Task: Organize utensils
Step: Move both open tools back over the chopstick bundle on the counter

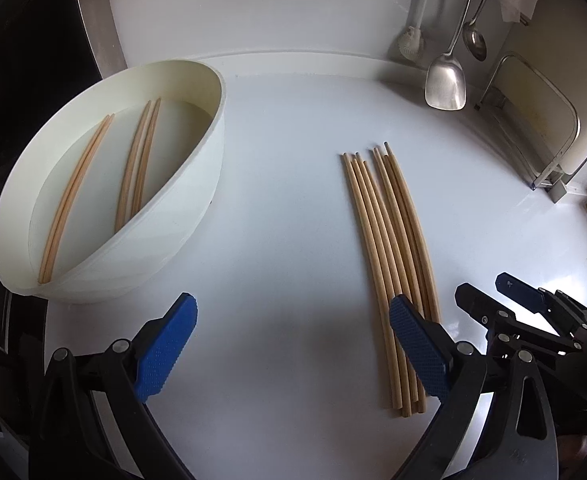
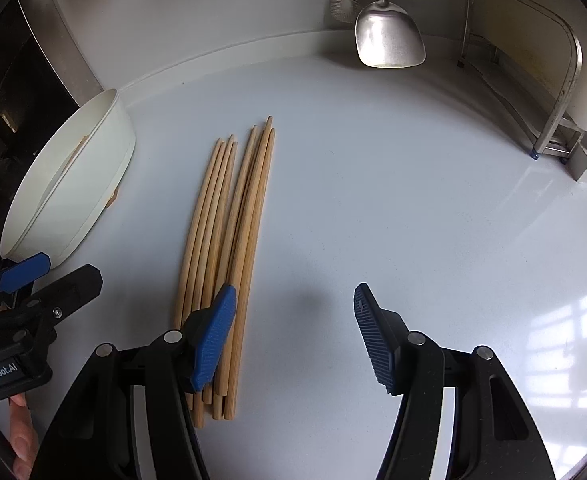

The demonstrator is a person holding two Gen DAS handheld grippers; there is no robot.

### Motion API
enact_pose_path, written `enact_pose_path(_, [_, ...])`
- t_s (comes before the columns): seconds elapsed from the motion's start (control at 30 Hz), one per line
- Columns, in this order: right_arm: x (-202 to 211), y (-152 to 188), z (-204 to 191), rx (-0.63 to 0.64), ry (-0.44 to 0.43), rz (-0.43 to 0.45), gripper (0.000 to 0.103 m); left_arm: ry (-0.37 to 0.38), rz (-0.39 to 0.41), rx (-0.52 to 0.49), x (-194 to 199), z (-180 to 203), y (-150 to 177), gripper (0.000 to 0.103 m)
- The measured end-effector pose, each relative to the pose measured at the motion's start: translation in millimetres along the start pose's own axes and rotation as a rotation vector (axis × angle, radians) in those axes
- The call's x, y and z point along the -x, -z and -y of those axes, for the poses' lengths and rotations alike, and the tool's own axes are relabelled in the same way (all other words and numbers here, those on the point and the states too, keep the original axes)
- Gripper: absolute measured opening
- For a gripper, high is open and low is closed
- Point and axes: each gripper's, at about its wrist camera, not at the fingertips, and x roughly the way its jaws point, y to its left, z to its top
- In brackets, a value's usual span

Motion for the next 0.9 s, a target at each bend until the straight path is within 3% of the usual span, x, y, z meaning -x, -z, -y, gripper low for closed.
enact_pose_path(0.4, [-15.6,-3.1,0.6,0.051,0.004,0.063,0.059,0.060,0.019,0.057,-15.4,-7.5,-2.7,0.095])
enact_pose_path(0.9, [-23.2,-0.4,-3.1,0.086,0.024,0.043,0.060,0.060,0.001,0.071,-28.5,-7.7,-4.7,0.095])
